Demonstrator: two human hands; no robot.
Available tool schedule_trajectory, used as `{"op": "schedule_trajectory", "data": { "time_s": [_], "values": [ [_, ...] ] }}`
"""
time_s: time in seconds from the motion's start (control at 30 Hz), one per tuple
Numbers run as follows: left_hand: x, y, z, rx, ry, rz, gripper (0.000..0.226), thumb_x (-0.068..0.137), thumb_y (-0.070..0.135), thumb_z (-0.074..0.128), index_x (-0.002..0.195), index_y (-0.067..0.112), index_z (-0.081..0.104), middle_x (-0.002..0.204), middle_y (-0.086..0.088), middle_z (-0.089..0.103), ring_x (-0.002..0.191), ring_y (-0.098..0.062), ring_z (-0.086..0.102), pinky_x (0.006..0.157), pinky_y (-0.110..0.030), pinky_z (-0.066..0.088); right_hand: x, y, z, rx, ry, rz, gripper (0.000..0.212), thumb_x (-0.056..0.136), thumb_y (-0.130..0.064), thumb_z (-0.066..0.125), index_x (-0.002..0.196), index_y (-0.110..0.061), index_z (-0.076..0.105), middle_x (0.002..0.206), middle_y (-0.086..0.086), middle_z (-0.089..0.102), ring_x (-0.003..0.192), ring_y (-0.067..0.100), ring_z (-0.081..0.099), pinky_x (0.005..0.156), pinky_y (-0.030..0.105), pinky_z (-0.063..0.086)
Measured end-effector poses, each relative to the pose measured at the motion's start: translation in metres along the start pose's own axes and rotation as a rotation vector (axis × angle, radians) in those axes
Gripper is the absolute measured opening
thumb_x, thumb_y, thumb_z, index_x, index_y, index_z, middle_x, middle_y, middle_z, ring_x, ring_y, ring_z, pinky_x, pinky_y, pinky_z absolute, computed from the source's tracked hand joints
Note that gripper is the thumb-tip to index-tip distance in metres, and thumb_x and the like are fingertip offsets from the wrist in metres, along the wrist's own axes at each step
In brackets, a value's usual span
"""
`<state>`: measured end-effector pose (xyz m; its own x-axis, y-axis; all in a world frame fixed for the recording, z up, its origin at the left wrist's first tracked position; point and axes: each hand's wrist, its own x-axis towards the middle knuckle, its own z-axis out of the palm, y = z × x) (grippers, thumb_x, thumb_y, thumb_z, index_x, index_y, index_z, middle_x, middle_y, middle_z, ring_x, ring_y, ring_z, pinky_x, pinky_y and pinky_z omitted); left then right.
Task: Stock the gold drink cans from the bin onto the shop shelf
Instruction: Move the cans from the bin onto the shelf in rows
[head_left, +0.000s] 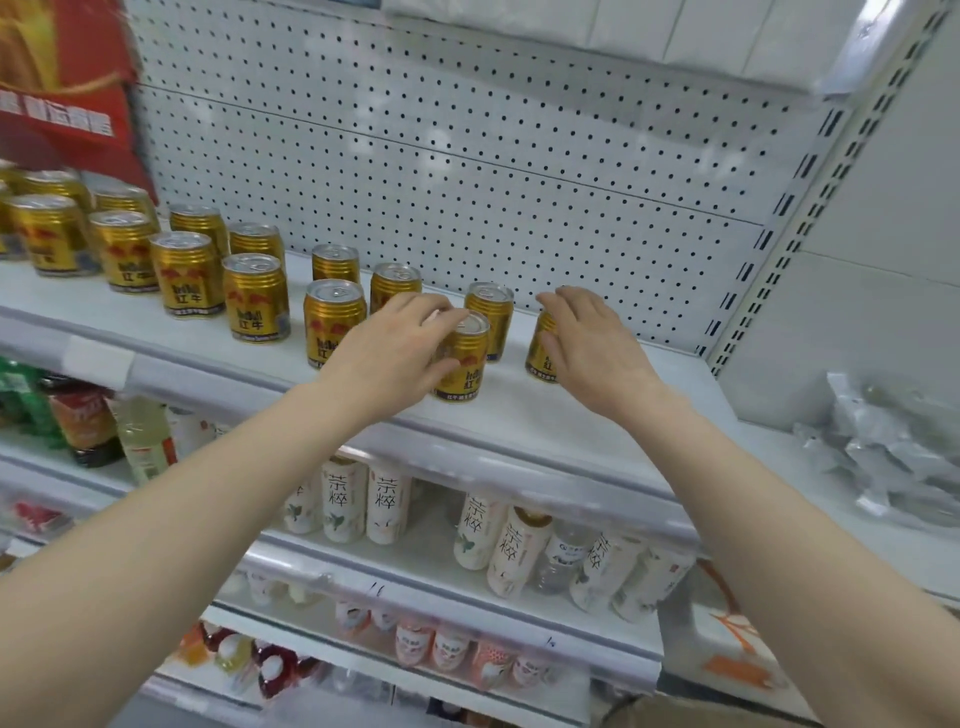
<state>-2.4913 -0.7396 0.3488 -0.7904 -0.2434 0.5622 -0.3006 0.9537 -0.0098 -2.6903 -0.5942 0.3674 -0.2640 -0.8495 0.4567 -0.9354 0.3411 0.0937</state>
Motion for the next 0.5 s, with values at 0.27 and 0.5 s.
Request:
{"op": "schedule_trajectory", "data": {
  "time_s": [0.27, 0.5],
  "values": [
    [-0.058, -0.057, -0.040, -0.026, -0.006, 0.126, 0.055, 0.091, 0.037, 0.057, 0.139, 0.012, 0.046, 0.135, -0.008, 0.049, 0.126, -0.027, 0.042, 0.102, -0.038, 0.039, -0.027, -0.096, -0.033, -0.101, 0.006, 0.086, 0.051, 0.101, -0.034, 0.038, 0.147, -0.011, 0.032, 0.148, 0.012, 0.038, 0.137, 0.030, 0.032, 0.112, 0.039, 0.025],
    [-0.066, -0.097, -0.058, -0.035, -0.054, 0.177, 0.054, 0.091, 0.039, 0.055, 0.138, 0.015, 0.046, 0.140, -0.007, 0.047, 0.130, -0.027, 0.039, 0.103, -0.041, 0.041, -0.022, -0.142, -0.030, -0.007, -0.035, 0.256, 0.051, 0.101, -0.031, 0.037, 0.147, -0.011, 0.031, 0.146, 0.011, 0.040, 0.133, 0.029, 0.037, 0.109, 0.040, 0.030]
  ]
}}
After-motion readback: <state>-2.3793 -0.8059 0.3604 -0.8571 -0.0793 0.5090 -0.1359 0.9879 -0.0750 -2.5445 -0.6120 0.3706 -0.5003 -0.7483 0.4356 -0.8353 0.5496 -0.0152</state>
